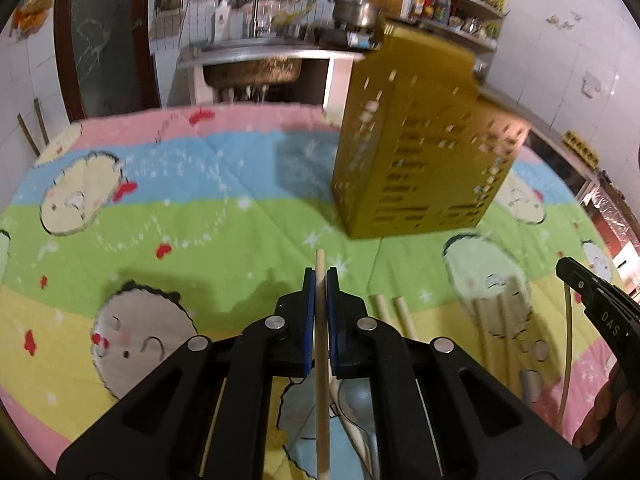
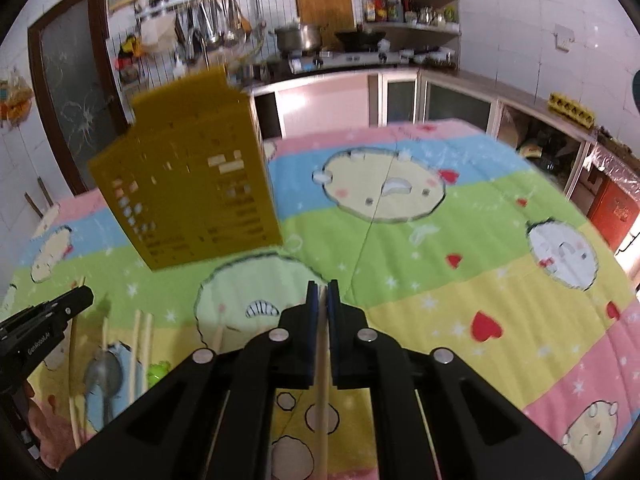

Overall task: Organize utensils
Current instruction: 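Lift the chopstick with both tools and lower it into the olive-yellow holder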

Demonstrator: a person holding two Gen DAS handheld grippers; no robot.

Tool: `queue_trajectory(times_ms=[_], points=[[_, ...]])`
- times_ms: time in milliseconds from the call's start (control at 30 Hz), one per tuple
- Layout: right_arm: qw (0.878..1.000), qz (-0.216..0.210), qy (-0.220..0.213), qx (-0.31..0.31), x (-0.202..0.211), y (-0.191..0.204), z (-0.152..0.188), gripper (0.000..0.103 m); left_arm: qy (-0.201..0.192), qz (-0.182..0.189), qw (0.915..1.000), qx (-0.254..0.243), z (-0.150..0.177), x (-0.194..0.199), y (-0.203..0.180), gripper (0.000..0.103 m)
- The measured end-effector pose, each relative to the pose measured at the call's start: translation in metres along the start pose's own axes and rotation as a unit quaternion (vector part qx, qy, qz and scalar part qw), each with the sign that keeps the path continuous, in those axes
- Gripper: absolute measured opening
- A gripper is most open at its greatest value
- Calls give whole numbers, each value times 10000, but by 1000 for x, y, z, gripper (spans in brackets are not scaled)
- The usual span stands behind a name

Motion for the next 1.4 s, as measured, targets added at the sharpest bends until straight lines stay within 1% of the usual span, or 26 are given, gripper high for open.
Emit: queue_trajectory(times_ms=[167,200,367,533,800,900,1133,1400], points=[[9983,-41,-587,41,36,2,-10,5,-427,2,9991,41,-4,29,1,4],[9977,-54,-677,53,42,3,-11,5,-556,3,9984,52,-4,38,2,4],[9944,-194,-1032,73,69,5,-13,5,-930,47,9957,-9,-5,67,-1,4],[9901,-250,-1378,117,88,8,-15,5,-1449,4,9894,-107,-4,102,-6,4],[9824,-360,-1829,154,118,11,-10,5,-2037,-65,9788,-176,2,139,-5,4],[9801,-367,-1944,172,125,9,-10,5,-2180,-62,9758,-169,4,148,-4,4],[9753,-309,-2177,225,141,9,-14,5,-2349,4,9719,-155,-2,162,-3,4],[9714,-320,-2339,258,147,9,-32,5,-2477,13,9687,-168,-17,169,-5,4]])
Point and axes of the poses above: each gripper's, at about its wrist camera, not at the fingertips, and x roughly against the way its jaws point, y to its left, z to its underside, the point moved 4 cm from there along -x, roughly the way its jaws point, and after that the axes turned 3 degrees about y, right-handed, at the moved point
